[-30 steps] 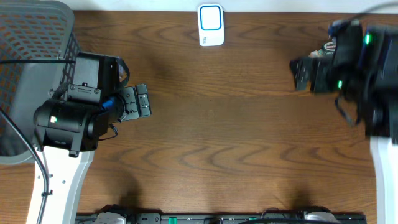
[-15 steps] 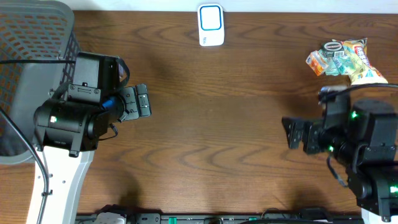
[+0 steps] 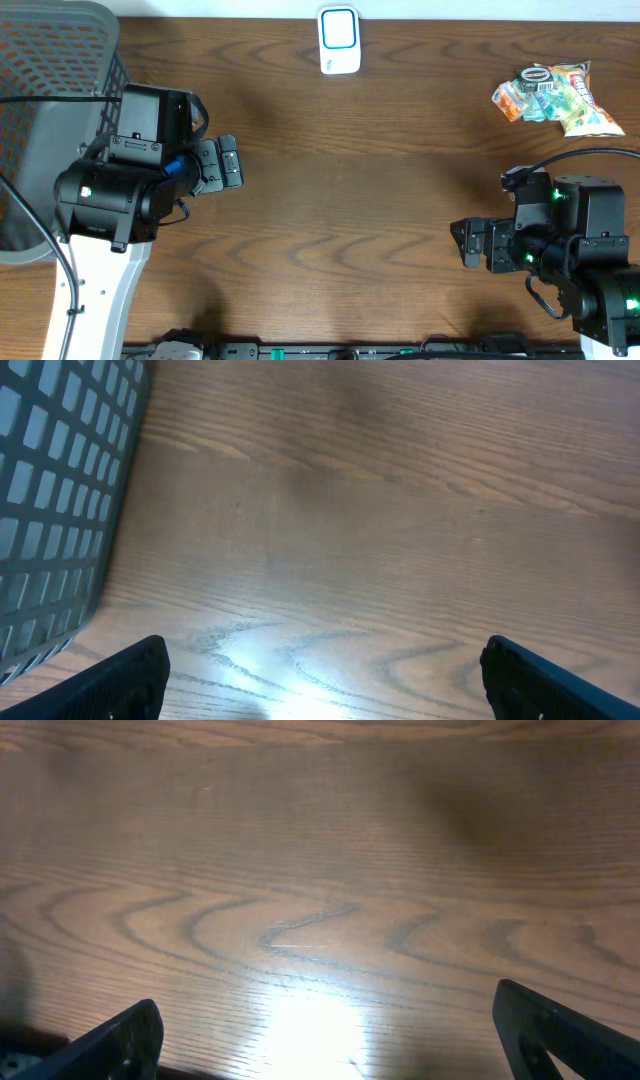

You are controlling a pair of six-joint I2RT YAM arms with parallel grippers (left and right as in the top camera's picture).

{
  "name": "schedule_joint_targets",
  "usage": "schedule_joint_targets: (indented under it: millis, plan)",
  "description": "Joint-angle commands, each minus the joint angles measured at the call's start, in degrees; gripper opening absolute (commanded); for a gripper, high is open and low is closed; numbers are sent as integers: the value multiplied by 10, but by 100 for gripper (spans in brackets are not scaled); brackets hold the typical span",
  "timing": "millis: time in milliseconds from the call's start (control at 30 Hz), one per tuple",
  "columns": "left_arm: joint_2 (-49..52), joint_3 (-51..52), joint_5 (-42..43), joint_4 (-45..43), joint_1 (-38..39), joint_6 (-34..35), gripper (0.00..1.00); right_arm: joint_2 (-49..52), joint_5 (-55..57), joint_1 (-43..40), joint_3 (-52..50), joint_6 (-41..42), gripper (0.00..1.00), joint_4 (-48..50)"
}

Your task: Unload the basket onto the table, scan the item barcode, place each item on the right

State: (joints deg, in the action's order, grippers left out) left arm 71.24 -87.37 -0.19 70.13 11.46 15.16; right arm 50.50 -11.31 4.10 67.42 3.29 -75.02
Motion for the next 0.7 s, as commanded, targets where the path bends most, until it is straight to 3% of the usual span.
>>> schedule_joint_targets:
  millis: [0, 667]
  plan:
    - [-1, -6, -5, 1, 1, -1, 98, -3, -9, 2, -3, 5, 99, -1]
    - [-1, -6, -5, 1, 1, -1, 98, -3, 5, 4, -4, 3, 99, -20]
